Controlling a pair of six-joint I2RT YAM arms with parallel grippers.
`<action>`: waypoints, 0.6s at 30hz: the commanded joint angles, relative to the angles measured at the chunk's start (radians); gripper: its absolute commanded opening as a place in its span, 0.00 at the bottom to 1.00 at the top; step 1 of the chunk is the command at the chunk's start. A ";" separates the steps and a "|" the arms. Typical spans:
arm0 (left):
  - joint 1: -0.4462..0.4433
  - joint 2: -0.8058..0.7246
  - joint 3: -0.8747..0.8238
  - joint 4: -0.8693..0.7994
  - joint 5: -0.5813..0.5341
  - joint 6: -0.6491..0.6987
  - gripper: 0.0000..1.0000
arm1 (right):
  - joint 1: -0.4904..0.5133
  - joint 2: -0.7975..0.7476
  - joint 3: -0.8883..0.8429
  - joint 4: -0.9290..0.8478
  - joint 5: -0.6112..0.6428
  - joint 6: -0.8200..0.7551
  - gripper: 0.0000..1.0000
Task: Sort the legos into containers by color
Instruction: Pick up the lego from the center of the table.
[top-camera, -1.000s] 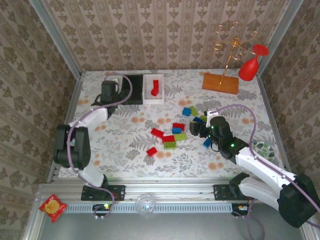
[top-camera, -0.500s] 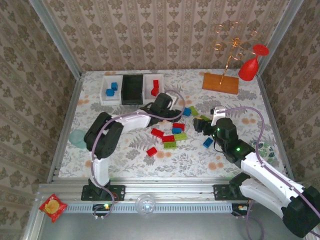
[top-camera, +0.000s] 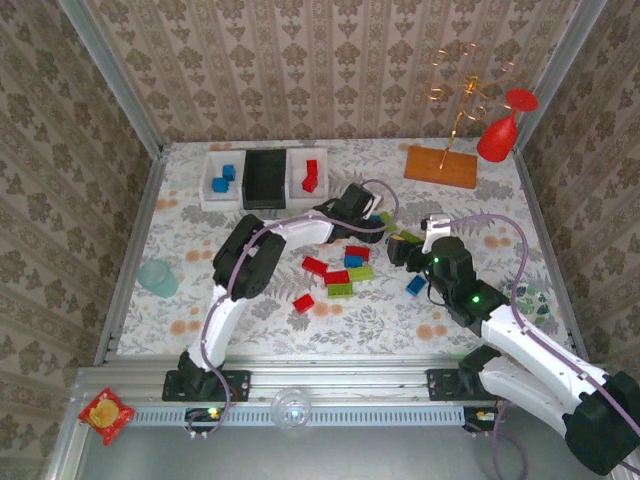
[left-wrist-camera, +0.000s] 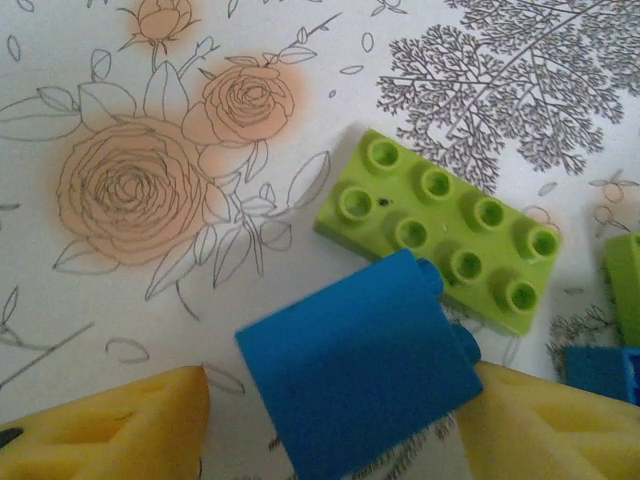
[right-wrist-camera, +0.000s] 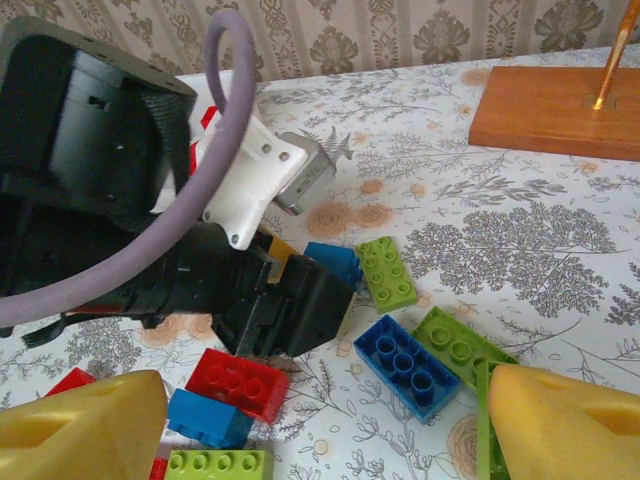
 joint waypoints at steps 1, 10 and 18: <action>-0.008 0.044 0.079 -0.070 0.001 0.035 0.66 | 0.004 -0.004 -0.008 0.011 0.029 0.000 0.85; -0.017 0.126 0.212 -0.135 -0.024 0.034 0.61 | 0.004 -0.011 -0.008 0.008 0.031 -0.002 0.85; -0.020 0.088 0.167 -0.110 -0.054 0.019 0.48 | 0.003 -0.006 -0.008 0.008 0.031 -0.005 0.85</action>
